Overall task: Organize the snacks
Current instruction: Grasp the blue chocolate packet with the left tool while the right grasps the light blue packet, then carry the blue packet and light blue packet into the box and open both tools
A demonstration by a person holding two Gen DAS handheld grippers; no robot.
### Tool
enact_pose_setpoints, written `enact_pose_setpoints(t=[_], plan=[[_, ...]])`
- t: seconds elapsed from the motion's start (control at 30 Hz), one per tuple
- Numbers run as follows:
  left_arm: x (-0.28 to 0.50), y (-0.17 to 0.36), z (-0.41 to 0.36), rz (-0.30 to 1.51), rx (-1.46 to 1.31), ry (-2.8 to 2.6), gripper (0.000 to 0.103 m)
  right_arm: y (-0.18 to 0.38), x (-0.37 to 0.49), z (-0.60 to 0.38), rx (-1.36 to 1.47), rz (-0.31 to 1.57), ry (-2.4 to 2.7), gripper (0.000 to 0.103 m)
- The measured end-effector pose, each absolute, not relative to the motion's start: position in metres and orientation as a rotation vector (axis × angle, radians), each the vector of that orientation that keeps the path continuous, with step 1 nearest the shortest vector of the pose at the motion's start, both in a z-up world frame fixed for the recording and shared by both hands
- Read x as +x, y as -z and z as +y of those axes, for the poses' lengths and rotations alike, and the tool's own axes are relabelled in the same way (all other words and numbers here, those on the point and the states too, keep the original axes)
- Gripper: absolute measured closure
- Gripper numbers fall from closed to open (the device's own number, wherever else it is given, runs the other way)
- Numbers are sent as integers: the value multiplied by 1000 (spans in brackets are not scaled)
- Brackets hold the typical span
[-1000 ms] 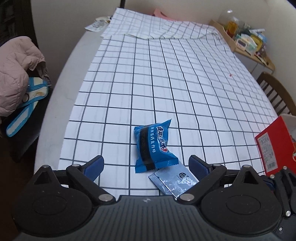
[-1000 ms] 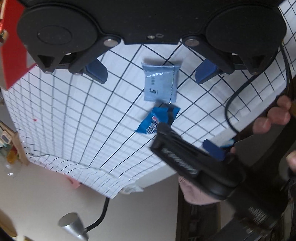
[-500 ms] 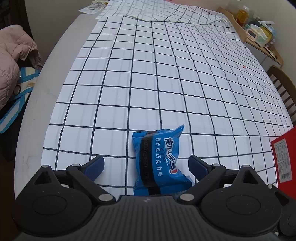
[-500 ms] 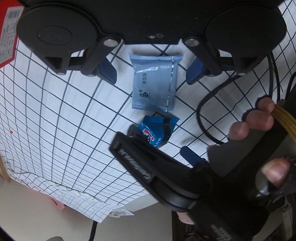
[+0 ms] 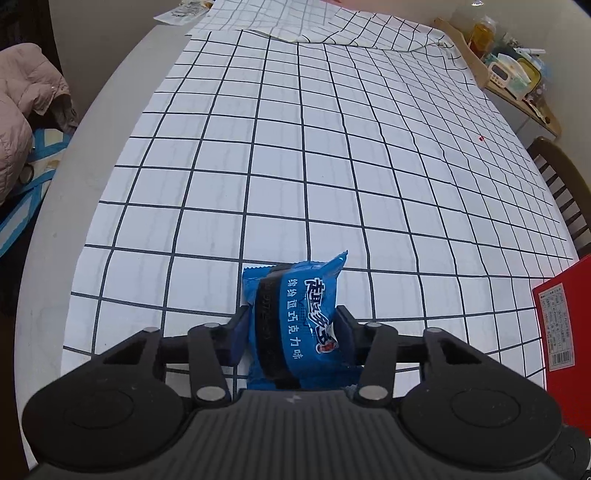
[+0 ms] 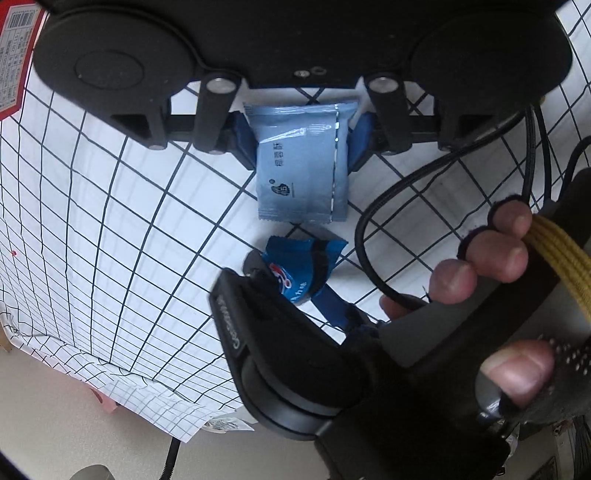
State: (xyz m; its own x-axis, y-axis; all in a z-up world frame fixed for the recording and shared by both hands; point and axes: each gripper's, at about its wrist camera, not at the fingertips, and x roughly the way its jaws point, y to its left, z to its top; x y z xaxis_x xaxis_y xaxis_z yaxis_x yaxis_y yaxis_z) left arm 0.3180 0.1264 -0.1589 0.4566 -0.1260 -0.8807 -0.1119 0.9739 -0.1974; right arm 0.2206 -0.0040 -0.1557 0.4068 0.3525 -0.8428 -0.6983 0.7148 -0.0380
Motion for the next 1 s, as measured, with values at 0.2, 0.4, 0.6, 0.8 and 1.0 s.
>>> enact_pose_setpoints(t=[0.2, 0.4, 0.6, 0.8, 1.0], plan=[[308, 157, 129, 1092, -235, -7, 61, 155, 218, -13, -395, 943, -654, 56], [291, 146, 126, 1089, -233, -15, 61, 141, 212, -29, -347, 933, -618, 56], [273, 125, 119, 1060, -227, -12, 61, 120, 200, -51, -302, 907, -587, 56], [252, 100, 105, 1027, -218, 16, 61, 94, 183, -79, -236, 862, -552, 56], [233, 77, 85, 997, -203, 43, 61, 73, 171, -103, -201, 829, -526, 56]])
